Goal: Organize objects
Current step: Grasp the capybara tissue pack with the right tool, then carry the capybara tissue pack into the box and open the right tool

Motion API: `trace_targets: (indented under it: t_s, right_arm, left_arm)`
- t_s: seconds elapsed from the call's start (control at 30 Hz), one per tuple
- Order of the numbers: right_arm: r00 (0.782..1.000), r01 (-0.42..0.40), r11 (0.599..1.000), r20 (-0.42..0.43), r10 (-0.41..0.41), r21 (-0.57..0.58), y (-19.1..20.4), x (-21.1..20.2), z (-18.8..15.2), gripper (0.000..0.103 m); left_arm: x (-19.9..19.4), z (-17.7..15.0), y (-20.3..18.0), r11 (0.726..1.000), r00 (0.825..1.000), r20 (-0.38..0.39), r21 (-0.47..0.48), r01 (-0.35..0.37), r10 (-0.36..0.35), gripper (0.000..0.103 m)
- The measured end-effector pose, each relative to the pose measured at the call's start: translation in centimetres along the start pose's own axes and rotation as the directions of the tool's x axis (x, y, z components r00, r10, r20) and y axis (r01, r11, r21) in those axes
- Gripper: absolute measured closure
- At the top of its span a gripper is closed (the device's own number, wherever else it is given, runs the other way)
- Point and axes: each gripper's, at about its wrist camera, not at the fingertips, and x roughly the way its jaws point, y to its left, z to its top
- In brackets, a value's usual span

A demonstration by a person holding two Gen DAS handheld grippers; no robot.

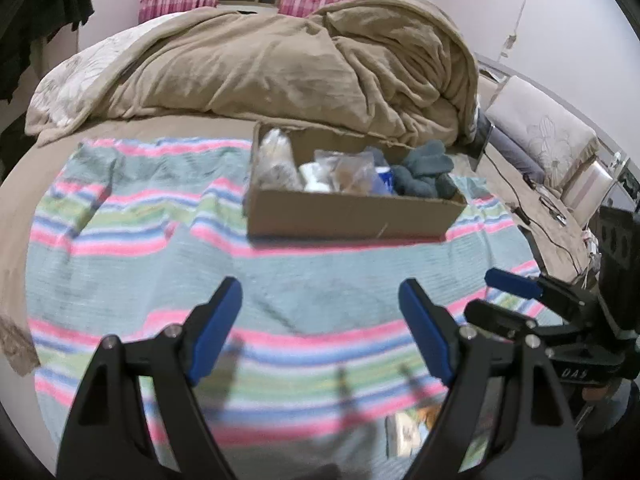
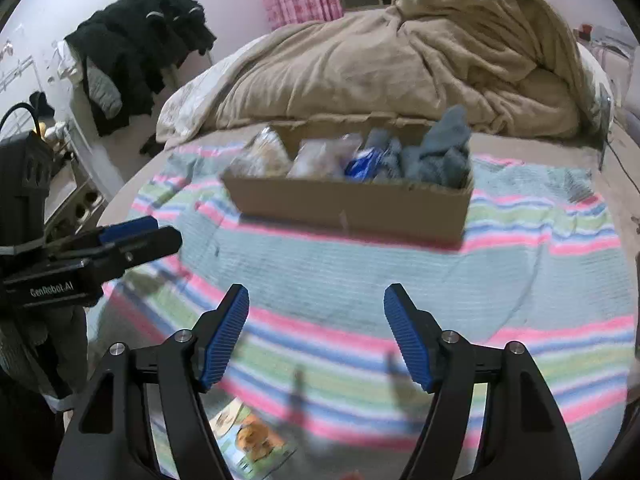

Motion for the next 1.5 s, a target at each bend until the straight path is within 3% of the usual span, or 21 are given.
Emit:
trace_targets:
  t_s: [0.27, 0.6, 0.87, 1.0, 1.07, 1.13, 1.2, 1.5]
  right_arm:
    - [0.999, -0.023, 0.997, -0.043, 0.019, -0.070, 2.6, -0.9, -3.6, 0.025]
    - [0.986, -0.059, 0.985, -0.162, 0.032, -0.162, 5.2, 0.4, -8.6, 0.025]
    - [0.977, -0.024, 0.973, -0.212, -0.026, -0.231, 6.1, 2.6, -9.6, 0.025]
    - [0.962, -0.046, 0.964, -0.273, -0.029, -0.263, 6.4, 4.2, -10.3, 0.025]
    - [0.956, -0.044, 0.962, -0.290, -0.038, -0.270, 6.4, 4.7, -10.6, 0.030]
    - [0.956, -0.052, 0.960, -0.290, -0.031, -0.275, 6.4, 4.7, -10.6, 0.043]
    - [0.960, -0.056, 0.960, -0.280, -0.024, -0.275, 6.3, 4.3, -10.3, 0.048]
    - [0.984, -0.054, 0.968, -0.177, 0.010, -0.246, 4.5, 1.1, -7.7, 0.050]
  left_arm:
    - [-3.3, -3.3, -0.1, 1.000, 1.000, 0.025, 0.009, 0.014, -0.014, 0.021]
    - [-5.6, -6.0, -0.1, 1.000, 1.000, 0.027, -0.003, 0.010, -0.010, 0.021]
    - [-6.0, -8.0, 0.3, 1.000, 1.000, -0.003, -0.021, 0.016, -0.016, 0.020]
    - [-5.7, -8.4, 0.6, 0.999, 1.000, -0.018, -0.033, 0.015, -0.015, 0.020]
    - [-5.6, -8.4, 0.7, 0.999, 1.000, -0.017, -0.033, 0.014, -0.015, 0.020]
    - [-5.5, -8.2, 0.8, 1.000, 1.000, -0.016, -0.029, 0.008, -0.008, 0.020]
    - [-5.3, -8.0, 0.8, 1.000, 1.000, -0.016, -0.031, 0.003, -0.003, 0.020]
    - [-3.8, -5.6, 0.7, 1.000, 1.000, -0.009, -0.012, -0.006, 0.006, 0.020]
